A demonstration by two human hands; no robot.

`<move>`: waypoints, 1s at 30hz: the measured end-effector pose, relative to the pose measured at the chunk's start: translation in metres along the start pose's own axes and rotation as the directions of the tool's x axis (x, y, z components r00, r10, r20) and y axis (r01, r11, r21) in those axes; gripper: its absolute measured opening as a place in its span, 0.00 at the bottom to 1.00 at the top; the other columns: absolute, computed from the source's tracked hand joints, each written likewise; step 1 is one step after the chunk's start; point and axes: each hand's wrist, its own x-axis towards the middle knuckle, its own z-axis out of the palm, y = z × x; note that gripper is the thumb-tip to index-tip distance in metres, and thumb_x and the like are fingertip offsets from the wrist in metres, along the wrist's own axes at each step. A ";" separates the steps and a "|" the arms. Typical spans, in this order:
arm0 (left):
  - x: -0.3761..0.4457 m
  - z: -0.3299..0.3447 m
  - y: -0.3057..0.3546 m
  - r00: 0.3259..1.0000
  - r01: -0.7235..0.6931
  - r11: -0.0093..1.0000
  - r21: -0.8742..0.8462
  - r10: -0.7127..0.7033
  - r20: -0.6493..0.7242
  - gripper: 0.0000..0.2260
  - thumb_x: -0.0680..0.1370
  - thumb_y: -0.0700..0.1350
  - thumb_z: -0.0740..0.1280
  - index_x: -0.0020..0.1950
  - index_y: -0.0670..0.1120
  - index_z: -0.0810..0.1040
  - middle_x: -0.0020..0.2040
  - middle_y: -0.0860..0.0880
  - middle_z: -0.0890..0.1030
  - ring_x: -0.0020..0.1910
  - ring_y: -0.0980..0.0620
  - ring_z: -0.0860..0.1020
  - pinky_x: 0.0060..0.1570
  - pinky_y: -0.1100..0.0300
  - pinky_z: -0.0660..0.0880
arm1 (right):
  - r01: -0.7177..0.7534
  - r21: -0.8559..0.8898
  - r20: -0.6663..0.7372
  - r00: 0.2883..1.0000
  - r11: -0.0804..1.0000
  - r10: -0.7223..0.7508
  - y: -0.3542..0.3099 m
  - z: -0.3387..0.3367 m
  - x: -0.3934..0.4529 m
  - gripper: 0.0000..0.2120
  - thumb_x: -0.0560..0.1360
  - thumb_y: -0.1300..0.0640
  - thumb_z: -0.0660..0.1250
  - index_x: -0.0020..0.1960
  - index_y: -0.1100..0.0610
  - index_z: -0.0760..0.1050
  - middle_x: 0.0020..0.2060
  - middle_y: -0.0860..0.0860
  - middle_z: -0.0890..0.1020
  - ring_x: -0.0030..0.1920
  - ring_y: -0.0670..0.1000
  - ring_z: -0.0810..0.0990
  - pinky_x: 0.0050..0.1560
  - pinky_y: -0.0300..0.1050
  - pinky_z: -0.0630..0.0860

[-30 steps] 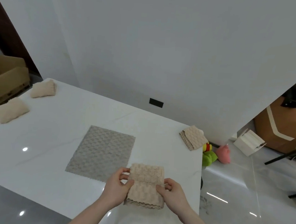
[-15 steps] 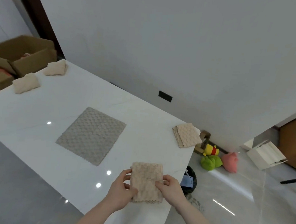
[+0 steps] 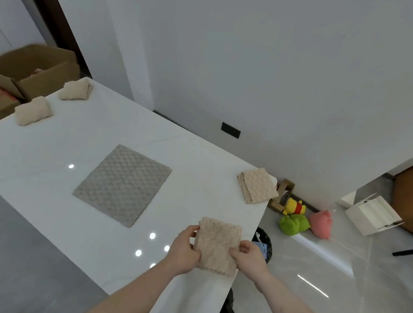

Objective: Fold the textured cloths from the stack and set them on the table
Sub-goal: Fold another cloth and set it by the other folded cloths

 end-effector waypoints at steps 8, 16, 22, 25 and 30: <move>0.049 0.044 0.017 0.995 0.101 0.994 0.047 -0.101 -0.005 0.31 0.73 0.39 0.65 0.77 0.54 0.68 0.65 0.53 0.74 0.50 0.50 0.81 0.49 0.57 0.81 | -0.065 -0.074 0.074 0.995 0.995 0.070 0.018 -0.039 0.074 0.17 0.69 0.49 0.73 0.56 0.51 0.77 0.50 0.52 0.86 0.49 0.53 0.86 0.54 0.58 0.84; 0.082 0.077 0.036 0.989 0.147 0.989 0.006 -0.147 -0.013 0.32 0.75 0.43 0.68 0.79 0.51 0.65 0.70 0.51 0.74 0.62 0.47 0.79 0.60 0.58 0.77 | -0.089 -0.212 0.104 0.988 0.973 0.113 0.007 -0.062 0.115 0.10 0.73 0.55 0.71 0.52 0.56 0.77 0.47 0.62 0.86 0.45 0.58 0.86 0.48 0.56 0.83; 0.091 0.086 0.036 0.984 0.175 0.983 -0.047 -0.174 0.026 0.36 0.68 0.51 0.68 0.77 0.53 0.68 0.60 0.61 0.76 0.58 0.56 0.78 0.62 0.61 0.76 | -0.087 -0.307 0.139 0.981 0.948 0.135 0.009 -0.068 0.134 0.10 0.75 0.54 0.70 0.54 0.54 0.75 0.48 0.58 0.85 0.49 0.58 0.86 0.53 0.60 0.83; 0.089 0.085 0.030 0.985 0.173 0.983 -0.061 -0.172 0.014 0.39 0.62 0.58 0.68 0.74 0.55 0.69 0.59 0.62 0.78 0.56 0.57 0.79 0.60 0.62 0.77 | -0.073 -0.345 0.150 0.980 0.936 0.132 0.010 -0.068 0.137 0.13 0.74 0.54 0.70 0.57 0.56 0.74 0.47 0.59 0.85 0.48 0.59 0.86 0.50 0.59 0.83; 0.076 0.072 0.019 0.977 0.211 0.977 -0.022 -0.211 -0.020 0.31 0.71 0.52 0.69 0.74 0.52 0.69 0.63 0.59 0.74 0.56 0.55 0.78 0.61 0.60 0.75 | -0.025 -0.424 0.192 0.974 0.906 0.117 0.004 -0.064 0.127 0.08 0.78 0.55 0.68 0.53 0.54 0.69 0.40 0.52 0.78 0.35 0.52 0.77 0.35 0.46 0.73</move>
